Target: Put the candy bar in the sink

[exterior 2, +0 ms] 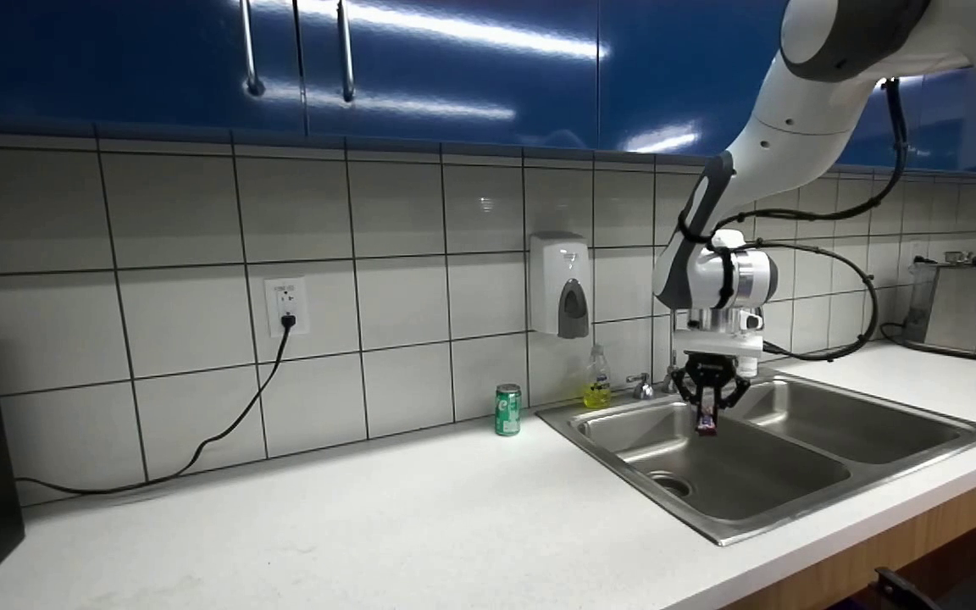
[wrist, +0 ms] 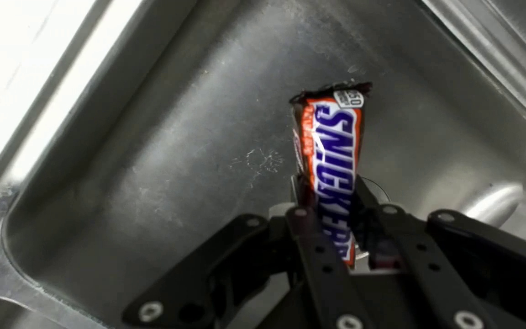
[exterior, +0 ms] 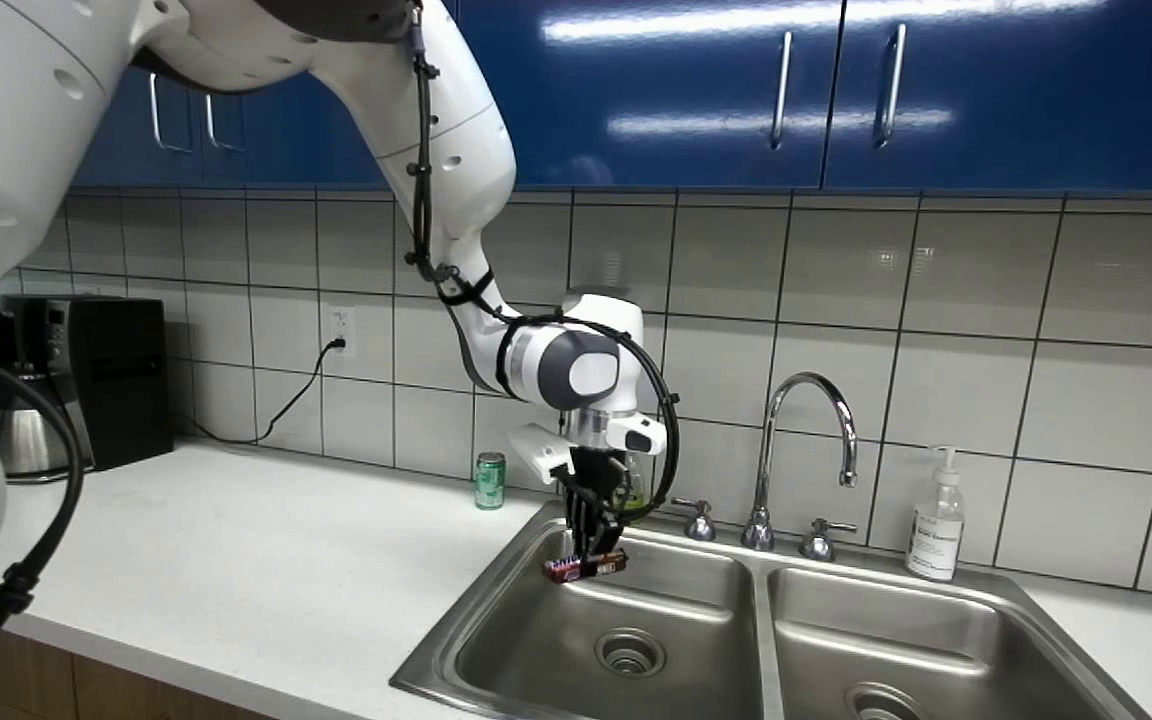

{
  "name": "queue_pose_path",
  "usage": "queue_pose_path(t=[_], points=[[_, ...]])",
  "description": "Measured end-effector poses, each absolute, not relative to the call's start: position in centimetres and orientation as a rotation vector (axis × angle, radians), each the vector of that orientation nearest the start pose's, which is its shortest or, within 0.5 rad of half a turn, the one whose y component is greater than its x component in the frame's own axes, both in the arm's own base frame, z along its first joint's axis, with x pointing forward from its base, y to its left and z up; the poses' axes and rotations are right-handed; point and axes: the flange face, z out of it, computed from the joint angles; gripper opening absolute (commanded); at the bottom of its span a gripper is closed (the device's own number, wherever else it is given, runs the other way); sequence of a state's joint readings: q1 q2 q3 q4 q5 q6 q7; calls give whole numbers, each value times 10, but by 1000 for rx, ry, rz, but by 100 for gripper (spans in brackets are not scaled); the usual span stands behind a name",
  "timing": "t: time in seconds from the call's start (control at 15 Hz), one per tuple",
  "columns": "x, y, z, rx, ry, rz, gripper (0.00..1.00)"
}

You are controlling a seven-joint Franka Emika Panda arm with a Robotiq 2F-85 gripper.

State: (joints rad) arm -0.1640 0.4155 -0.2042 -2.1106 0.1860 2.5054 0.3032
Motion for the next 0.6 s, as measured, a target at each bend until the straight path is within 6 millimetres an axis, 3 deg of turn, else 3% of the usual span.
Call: queue_pose_path(t=[0.6], points=[[527, -230, 136, -2869, 1140, 119, 6]])
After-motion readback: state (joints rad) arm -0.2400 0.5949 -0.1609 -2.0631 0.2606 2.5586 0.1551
